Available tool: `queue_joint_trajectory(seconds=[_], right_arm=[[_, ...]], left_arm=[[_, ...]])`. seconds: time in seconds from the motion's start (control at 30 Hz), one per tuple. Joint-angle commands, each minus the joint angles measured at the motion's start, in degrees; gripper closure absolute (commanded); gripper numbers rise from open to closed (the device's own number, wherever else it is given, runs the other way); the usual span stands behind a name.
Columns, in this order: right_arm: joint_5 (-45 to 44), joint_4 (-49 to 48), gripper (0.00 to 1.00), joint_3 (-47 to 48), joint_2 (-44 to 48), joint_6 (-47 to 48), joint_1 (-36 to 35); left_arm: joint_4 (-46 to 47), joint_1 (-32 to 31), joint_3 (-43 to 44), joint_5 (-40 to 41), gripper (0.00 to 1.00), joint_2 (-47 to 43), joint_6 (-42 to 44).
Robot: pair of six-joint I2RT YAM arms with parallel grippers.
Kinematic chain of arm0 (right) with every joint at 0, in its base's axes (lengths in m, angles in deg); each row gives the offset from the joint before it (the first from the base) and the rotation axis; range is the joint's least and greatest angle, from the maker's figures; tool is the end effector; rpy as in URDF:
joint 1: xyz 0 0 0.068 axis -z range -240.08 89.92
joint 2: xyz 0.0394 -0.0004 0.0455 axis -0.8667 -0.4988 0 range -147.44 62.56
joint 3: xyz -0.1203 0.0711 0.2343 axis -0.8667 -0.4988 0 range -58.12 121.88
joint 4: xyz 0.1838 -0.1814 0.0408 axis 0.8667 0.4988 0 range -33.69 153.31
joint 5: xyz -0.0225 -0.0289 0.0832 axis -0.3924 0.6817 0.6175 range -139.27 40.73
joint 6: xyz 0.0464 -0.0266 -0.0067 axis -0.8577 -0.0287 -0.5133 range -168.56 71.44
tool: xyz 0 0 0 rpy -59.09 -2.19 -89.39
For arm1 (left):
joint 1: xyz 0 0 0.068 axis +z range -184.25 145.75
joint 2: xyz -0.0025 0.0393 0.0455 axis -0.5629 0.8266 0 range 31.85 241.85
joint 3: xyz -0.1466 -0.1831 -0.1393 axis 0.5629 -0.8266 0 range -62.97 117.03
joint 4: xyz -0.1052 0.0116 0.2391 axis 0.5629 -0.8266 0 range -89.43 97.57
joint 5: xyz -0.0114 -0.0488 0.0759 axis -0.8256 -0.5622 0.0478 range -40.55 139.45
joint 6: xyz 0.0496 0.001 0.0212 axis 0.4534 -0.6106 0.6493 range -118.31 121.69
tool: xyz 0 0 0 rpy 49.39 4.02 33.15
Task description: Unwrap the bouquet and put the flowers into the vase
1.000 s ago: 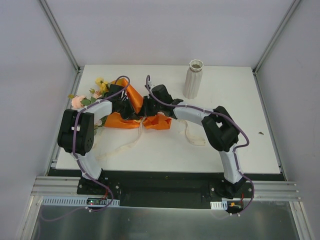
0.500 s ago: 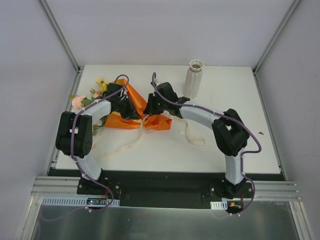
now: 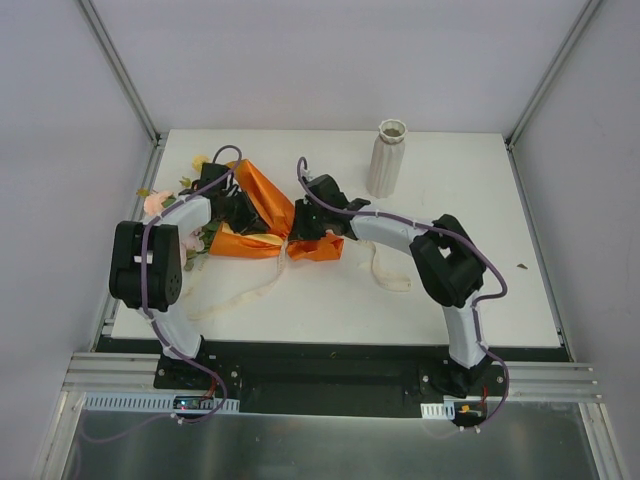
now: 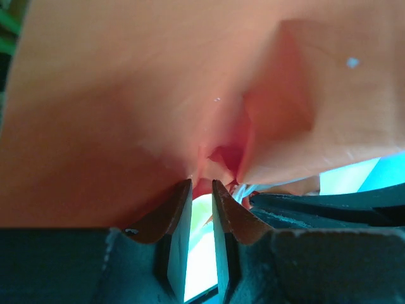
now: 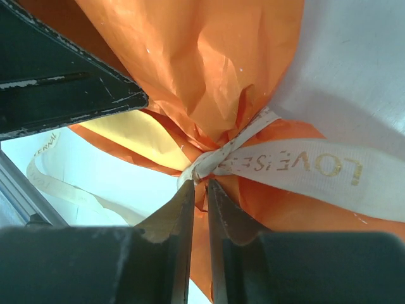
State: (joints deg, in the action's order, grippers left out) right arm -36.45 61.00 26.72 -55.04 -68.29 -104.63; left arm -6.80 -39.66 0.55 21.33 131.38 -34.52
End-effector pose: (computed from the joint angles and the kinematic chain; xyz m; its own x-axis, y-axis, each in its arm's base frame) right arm 0.3273 0.3333 0.1992 -0.6812 -0.2087 -0.7018 -0.6158 0.6818 0.3949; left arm 0.3613 -0.0511 0.1971 -0.8445 -0.4434 -0.3002 -0.1444 0.7284 -0.6697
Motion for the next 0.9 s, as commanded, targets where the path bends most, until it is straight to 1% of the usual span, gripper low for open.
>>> queue_joint_trajectory(seconds=[0.0, 0.23, 0.6, 0.7, 0.8, 0.87], right_arm=[[-0.43, 1.2, 0.82, 2.96, -0.78, 0.12, -0.53], [0.36, 1.81, 0.81, 3.4, -2.1, -0.05, -0.62], [2.12, -0.56, 0.82, 4.02, -3.77, -1.37, -0.88], [2.74, -1.08, 0.83, 4.28, -4.3, -1.98, -0.8], [3.0, -1.61, 0.88, 4.46, -4.65, -2.16, -0.8], [3.18, -1.96, 0.89, 4.81, -4.83, -2.33, -0.8]], left_arm=[[-0.22, -0.22, -0.25, -1.68, 0.82, 1.19, 0.53], [0.57, -0.3, -0.51, -3.08, 0.83, 2.43, -0.27], [1.19, -0.3, -0.77, -3.52, 0.83, 2.43, -0.62], [1.45, -0.3, -0.77, -3.7, 0.83, 2.6, -0.71], [1.54, -0.39, -0.95, -3.61, 0.83, 2.69, -0.88], [1.71, -0.65, -1.04, -3.7, 0.83, 2.78, -0.97]])
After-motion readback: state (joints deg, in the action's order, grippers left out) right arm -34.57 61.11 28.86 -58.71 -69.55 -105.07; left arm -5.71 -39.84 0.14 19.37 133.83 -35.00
